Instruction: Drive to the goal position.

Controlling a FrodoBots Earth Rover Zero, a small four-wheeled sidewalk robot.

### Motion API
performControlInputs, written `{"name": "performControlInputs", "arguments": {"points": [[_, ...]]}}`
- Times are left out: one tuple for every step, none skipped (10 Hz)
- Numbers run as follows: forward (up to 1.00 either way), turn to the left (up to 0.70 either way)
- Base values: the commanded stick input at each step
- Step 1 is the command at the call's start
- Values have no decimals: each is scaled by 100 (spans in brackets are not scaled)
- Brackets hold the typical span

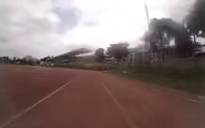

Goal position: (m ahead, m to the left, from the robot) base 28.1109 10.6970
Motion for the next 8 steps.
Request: {"name": "performControlInputs", "arguments": {"points": [[85, 0], [85, 0], [85, 0], [85, 0], [85, 0], [85, 0], [85, 0], [85, 0]]}}
